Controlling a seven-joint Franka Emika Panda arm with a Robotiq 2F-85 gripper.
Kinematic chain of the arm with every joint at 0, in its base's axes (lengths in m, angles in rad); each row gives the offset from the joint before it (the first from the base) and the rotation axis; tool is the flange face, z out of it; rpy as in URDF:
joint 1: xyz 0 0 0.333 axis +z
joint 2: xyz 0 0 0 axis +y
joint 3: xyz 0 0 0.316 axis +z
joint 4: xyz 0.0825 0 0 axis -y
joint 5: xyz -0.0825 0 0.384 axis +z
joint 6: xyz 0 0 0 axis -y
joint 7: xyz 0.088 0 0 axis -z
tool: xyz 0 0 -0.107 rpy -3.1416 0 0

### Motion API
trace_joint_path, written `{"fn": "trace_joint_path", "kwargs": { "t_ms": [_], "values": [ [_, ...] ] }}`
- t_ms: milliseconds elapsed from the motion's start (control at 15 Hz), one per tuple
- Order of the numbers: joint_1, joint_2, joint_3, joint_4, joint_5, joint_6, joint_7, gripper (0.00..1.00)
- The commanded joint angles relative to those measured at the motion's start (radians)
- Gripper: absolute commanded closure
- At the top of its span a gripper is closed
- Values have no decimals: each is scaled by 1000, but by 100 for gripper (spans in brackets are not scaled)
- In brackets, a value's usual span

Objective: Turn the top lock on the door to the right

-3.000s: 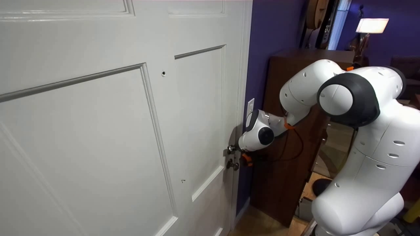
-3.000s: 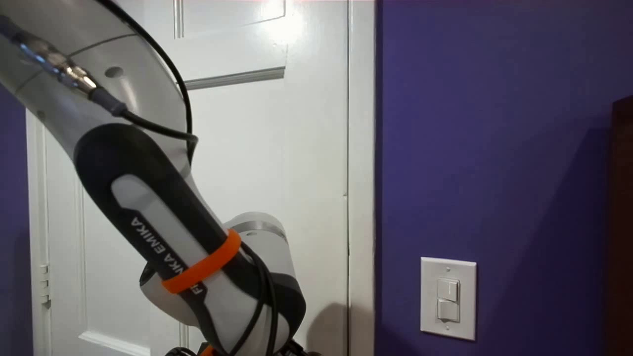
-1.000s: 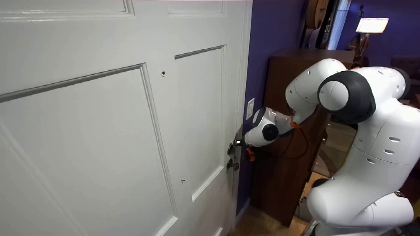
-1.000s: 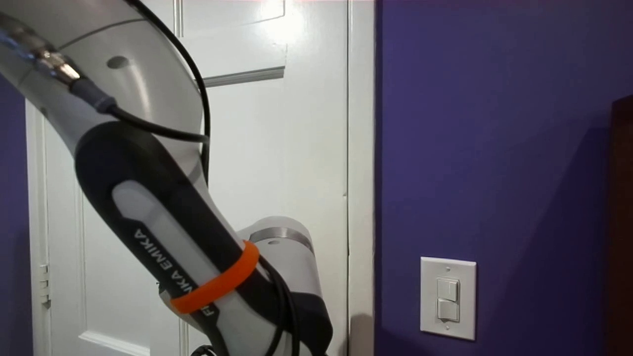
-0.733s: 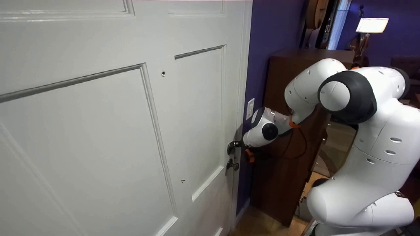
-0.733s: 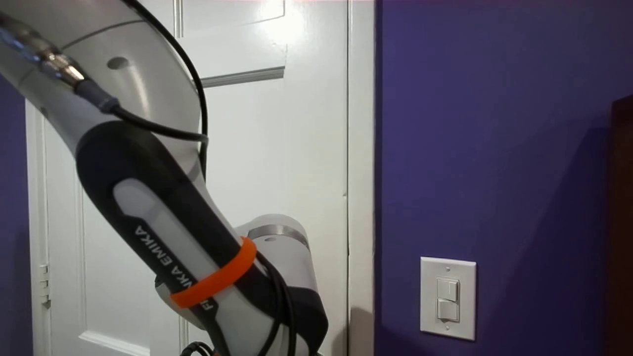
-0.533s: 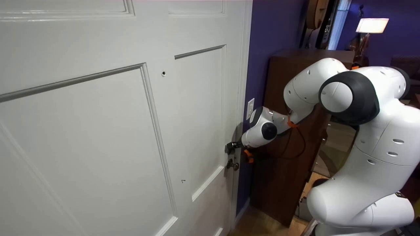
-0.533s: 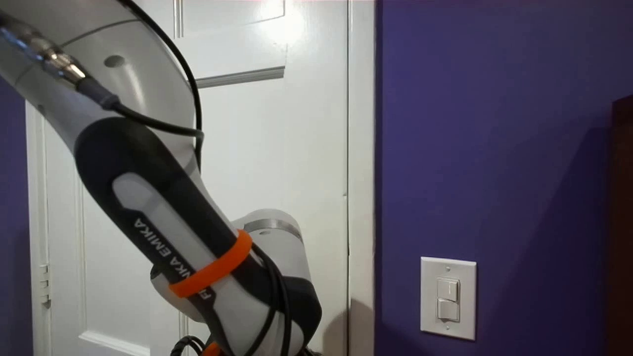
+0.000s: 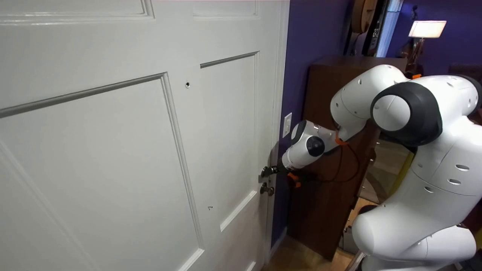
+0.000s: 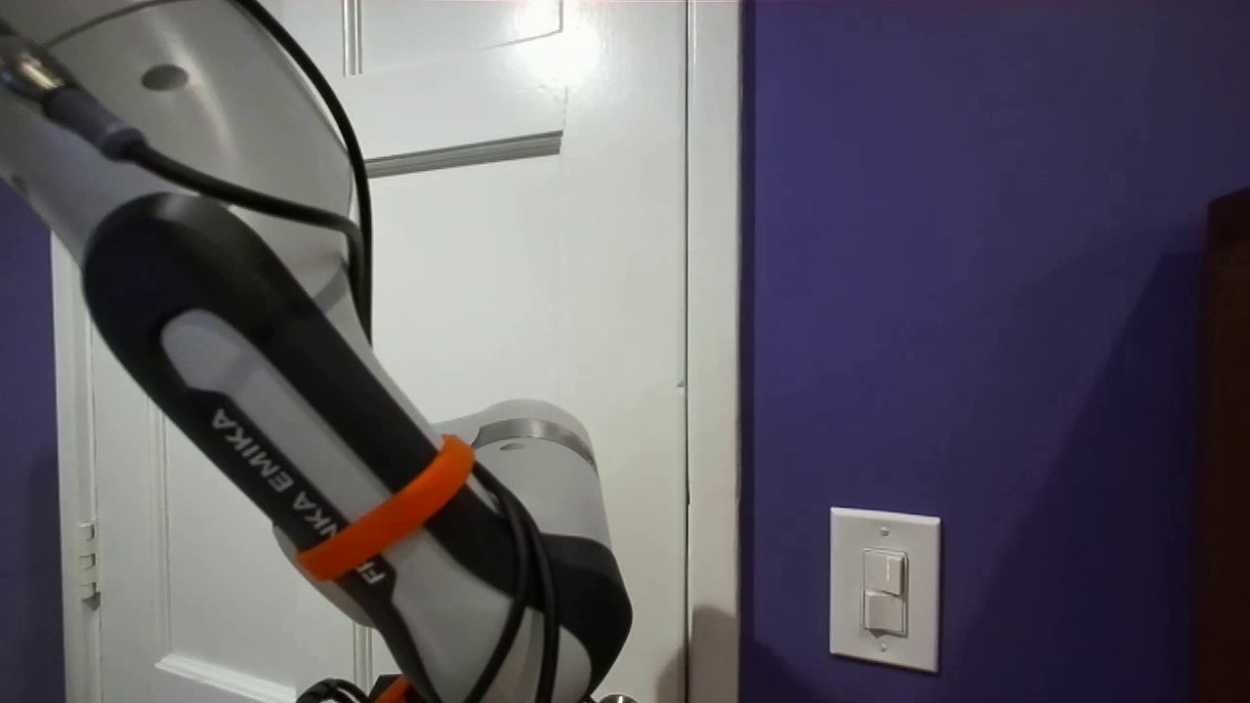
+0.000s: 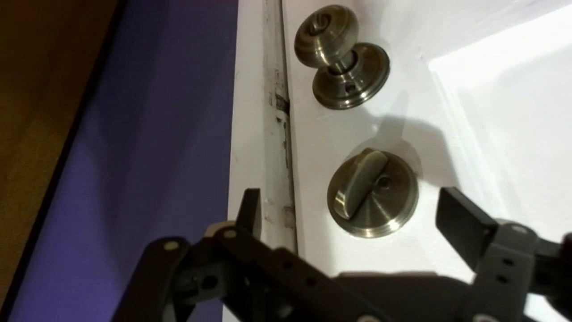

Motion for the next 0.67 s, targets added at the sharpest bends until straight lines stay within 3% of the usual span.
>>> {"fn": "trace_joint_path", "kwargs": {
  "t_ms": [0,200,267,333,400,467,600],
  "values": [
    [-13,-90,-16,-57,0,40,-79,0],
    [-17,-139,-20,-82,0,56,-131,0],
    [154,-151,-218,-109,127,60,-299,0],
    [174,-168,-254,-128,152,52,-349,0],
    [58,-179,-128,-120,64,62,-264,0],
    [72,-190,-155,-132,76,62,-302,0],
    [42,-210,-142,-146,78,66,-320,0]
  ]
}}
